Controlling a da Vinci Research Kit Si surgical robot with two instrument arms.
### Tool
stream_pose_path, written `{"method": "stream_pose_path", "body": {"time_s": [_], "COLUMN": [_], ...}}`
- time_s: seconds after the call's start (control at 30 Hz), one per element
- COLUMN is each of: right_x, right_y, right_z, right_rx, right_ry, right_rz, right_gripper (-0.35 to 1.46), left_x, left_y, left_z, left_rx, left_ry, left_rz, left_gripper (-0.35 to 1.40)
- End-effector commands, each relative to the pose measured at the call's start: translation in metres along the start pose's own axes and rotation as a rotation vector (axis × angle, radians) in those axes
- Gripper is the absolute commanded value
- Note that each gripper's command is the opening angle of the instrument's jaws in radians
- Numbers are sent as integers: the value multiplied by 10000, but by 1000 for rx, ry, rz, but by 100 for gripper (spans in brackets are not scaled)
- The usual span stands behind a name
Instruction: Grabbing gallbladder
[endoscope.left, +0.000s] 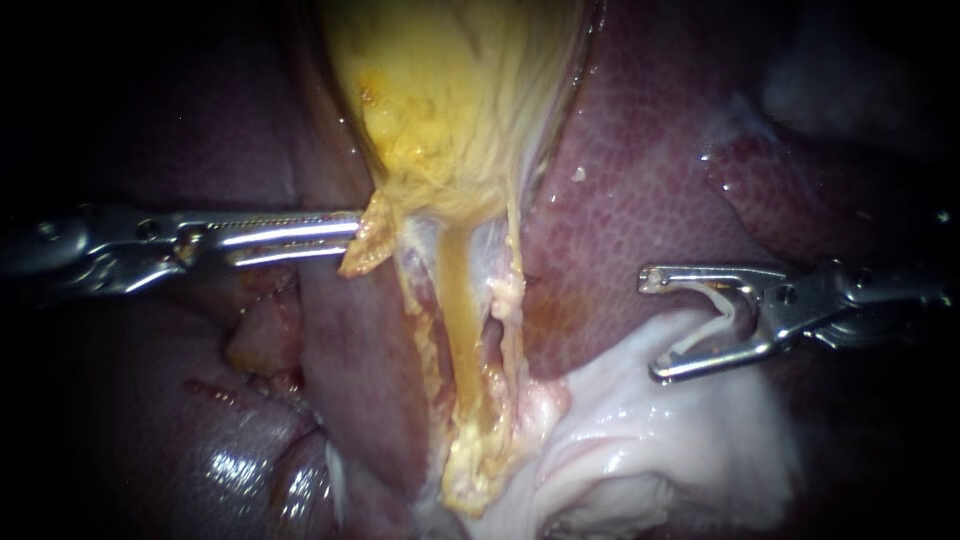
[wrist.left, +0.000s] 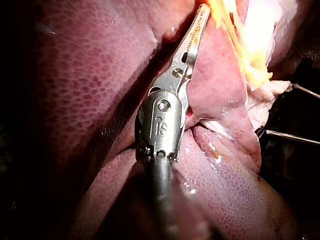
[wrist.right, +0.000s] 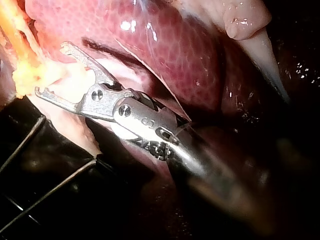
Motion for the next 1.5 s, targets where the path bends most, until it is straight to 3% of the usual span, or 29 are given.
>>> {"method": "stream_pose_path", "body": {"time_s": [0.03, 0.23, 0.43, 0.53, 0.7, 0.9, 1.3, 1.5], "right_x": [0, 0, 0, 0, 0, 0, 0, 0], "right_y": [0, 0, 0, 0, 0, 0, 0, 0], "right_z": [0, 0, 0, 0, 0, 0, 1, 1], "right_rx": [0, 0, 0, 0, 0, 0, -1, -1], "right_ry": [0, 0, 0, 0, 0, 0, 0, 0], "right_rz": [0, 0, 0, 0, 0, 0, 0, 0], "right_gripper": [60, 60, 60, 60, 60, 60, 60, 60], "left_x": [0, -1, -2, -3, -6, -7, -6, 2], "left_y": [0, -1, -2, -2, -1, -3, -13, -16], "left_z": [-1, -13, -36, -48, -60, -43, 7, 20], "left_rx": [1, -6, -11, -18, -24, -35, -5, -6], "left_ry": [0, 1, 5, 7, -13, -33, -39, -41], "left_rz": [0, 0, 1, 1, -1, -2, -23, -35], "left_gripper": [-35, -32, 5, 15, 44, 64, 56, 47]}}
